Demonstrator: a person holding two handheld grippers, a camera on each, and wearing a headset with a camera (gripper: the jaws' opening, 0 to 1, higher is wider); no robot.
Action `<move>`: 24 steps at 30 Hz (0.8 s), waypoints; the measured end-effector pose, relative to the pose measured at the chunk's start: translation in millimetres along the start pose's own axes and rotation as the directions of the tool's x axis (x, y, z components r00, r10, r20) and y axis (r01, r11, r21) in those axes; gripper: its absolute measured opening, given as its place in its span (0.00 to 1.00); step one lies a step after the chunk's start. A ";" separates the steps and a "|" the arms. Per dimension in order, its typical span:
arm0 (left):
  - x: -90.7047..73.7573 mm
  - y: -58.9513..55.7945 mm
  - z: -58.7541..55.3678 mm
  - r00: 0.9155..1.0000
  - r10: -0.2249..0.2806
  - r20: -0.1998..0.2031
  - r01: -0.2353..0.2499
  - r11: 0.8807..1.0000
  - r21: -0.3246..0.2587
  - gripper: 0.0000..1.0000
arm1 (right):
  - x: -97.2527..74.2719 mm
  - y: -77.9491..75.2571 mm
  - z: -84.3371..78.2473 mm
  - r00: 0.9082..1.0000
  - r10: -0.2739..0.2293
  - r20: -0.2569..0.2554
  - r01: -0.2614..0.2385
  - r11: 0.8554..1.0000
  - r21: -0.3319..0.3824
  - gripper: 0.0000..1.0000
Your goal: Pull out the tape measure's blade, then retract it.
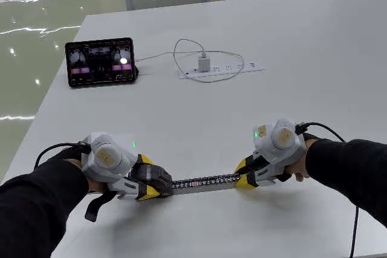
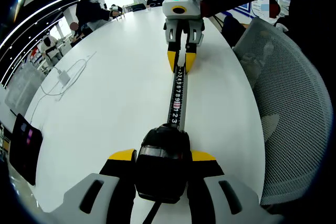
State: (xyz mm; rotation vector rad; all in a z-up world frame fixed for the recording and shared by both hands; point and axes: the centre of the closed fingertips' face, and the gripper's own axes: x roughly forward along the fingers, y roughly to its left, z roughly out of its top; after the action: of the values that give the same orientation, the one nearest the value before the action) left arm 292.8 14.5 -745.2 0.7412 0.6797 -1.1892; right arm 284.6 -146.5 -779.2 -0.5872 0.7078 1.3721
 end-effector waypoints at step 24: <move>0.4 -0.7 -0.1 1.000 0.001 -0.002 -0.001 1.000 0.002 0.32 | -8.4 -1.7 -9.2 1.000 -0.006 0.002 0.006 1.000 0.019 0.10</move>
State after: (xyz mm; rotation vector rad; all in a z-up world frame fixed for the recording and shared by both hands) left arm 292.2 14.3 -745.7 0.7445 0.6797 -1.1880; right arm 284.8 -159.1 -779.1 -0.5721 0.7164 1.3590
